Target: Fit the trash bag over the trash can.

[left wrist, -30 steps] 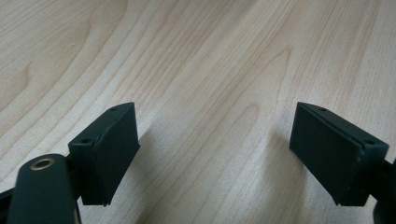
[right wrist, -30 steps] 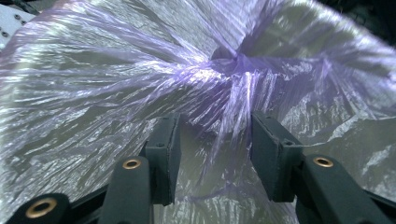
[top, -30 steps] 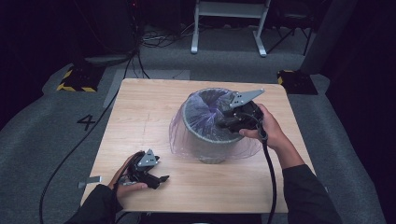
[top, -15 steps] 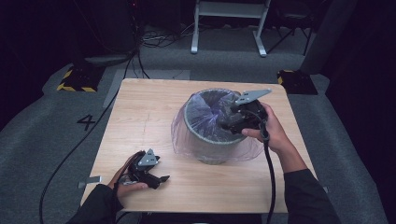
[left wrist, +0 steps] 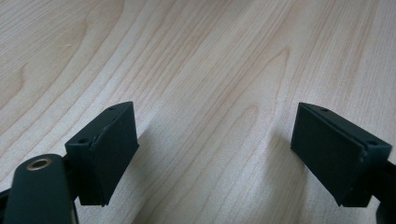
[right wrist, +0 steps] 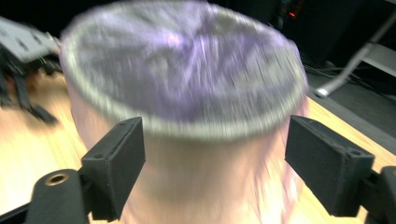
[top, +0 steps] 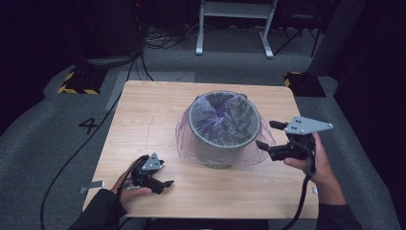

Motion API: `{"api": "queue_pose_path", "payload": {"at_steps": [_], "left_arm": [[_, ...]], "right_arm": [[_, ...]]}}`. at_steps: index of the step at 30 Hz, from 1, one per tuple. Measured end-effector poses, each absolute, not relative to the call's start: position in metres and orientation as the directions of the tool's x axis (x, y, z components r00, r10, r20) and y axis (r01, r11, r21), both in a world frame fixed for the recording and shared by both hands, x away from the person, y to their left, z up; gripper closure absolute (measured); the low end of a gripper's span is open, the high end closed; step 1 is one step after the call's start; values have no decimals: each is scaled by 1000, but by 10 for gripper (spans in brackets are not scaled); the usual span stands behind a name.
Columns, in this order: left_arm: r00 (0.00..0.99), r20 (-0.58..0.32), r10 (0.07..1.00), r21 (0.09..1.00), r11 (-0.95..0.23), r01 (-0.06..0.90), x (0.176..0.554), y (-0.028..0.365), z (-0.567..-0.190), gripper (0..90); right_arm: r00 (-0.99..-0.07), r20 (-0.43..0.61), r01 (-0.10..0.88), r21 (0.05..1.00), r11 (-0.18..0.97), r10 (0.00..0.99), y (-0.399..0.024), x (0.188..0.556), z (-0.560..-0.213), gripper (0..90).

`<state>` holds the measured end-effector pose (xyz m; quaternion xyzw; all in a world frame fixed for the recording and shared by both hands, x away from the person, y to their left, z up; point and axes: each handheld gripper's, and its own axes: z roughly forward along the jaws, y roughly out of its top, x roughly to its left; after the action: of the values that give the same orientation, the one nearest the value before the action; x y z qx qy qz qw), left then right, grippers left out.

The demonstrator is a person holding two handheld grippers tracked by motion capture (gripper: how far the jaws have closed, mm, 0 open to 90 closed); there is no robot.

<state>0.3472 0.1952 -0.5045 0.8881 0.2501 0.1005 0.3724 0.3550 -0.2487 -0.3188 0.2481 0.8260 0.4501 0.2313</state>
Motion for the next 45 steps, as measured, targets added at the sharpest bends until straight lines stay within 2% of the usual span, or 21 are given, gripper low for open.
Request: {"api": "queue_pose_path", "payload": {"at_steps": [2, 7, 14, 18, 22, 31, 45], "left_arm": [[855, -8, 519, 712, -598, 369, 347, 195, -504, 142], [855, -8, 519, 712, -598, 369, 347, 195, -504, 142], [855, -8, 519, 712, -598, 369, 347, 195, -504, 142], [855, -8, 519, 712, -597, 369, 347, 195, -504, 142], [855, -7, 519, 712, -598, 369, 347, 195, -504, 142], [861, -7, 509, 712, -602, 362, 348, 195, -504, 141], [872, -12, 490, 710, -609, 352, 351, 195, -504, 136]], "right_arm": [[-748, -201, 195, 845, 498, 633, -256, 345, -326, 189], [-717, -224, 226, 821, 524, 660, -272, 327, -357, 180], [-701, -182, 323, 781, 535, 689, -288, 323, -420, 176], [-685, -172, 403, 720, 565, 708, -298, 327, -464, 176], [-671, -140, 447, 708, 547, 728, -310, 326, -486, 175], [-607, -1, 533, 741, 409, 795, -336, 321, -504, 167], [-587, -5, 544, 738, 399, 809, -338, 320, -504, 137]]}}
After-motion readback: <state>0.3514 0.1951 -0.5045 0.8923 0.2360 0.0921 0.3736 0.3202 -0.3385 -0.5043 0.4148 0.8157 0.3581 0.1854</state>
